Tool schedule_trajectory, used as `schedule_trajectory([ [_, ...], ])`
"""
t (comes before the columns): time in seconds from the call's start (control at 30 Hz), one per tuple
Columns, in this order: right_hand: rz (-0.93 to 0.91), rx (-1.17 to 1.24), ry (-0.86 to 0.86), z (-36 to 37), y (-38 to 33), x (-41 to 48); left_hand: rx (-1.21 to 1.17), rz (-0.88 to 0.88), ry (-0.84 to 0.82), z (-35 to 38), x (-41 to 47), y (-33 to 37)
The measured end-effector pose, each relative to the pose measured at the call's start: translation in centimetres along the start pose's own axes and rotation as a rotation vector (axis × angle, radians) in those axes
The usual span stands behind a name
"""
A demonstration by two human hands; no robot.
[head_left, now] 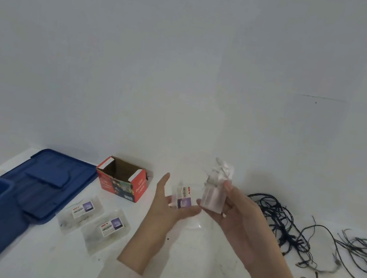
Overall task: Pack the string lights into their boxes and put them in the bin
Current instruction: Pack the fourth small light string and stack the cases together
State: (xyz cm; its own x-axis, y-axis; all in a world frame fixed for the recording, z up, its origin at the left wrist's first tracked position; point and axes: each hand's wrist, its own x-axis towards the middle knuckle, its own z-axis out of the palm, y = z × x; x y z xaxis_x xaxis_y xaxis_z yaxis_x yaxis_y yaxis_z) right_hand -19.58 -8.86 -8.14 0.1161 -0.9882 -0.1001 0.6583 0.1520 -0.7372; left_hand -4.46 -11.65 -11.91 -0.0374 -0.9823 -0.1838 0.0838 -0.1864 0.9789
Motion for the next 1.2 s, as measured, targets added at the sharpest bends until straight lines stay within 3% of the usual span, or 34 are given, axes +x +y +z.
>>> schedule_trajectory([
  [0.13, -0.156, -0.049, 0.018, 1.5, -0.8, -1.7, -0.175, 0.108, 0.004, 0.5, -3.3, 2.9],
  [0.4, -0.424, -0.379, 0.138, 4.0, -1.7, -5.0, -0.279, 0.317, -0.031, 1.9, -7.3, 5.3],
  [0.63, -0.497, -0.603, 0.144, 4.6, -2.2, -6.6, -0.321, 0.439, 0.013, 2.9, -8.2, 6.9],
  [0.87, -0.648, -0.749, 0.178, 4.9, -1.4, -7.7, -0.132, 0.498, 0.099, 3.7, -8.8, 7.4],
  [1.0, -0.631, -0.744, 0.166, 4.8, -1.5, -7.7, -0.098, 0.515, 0.093, 3.8, -8.8, 7.4],
  [1.2, -0.507, -0.759, 0.017, 4.2, -2.3, -7.1, -0.172, 0.554, 0.144, 3.4, -8.8, 7.3],
])
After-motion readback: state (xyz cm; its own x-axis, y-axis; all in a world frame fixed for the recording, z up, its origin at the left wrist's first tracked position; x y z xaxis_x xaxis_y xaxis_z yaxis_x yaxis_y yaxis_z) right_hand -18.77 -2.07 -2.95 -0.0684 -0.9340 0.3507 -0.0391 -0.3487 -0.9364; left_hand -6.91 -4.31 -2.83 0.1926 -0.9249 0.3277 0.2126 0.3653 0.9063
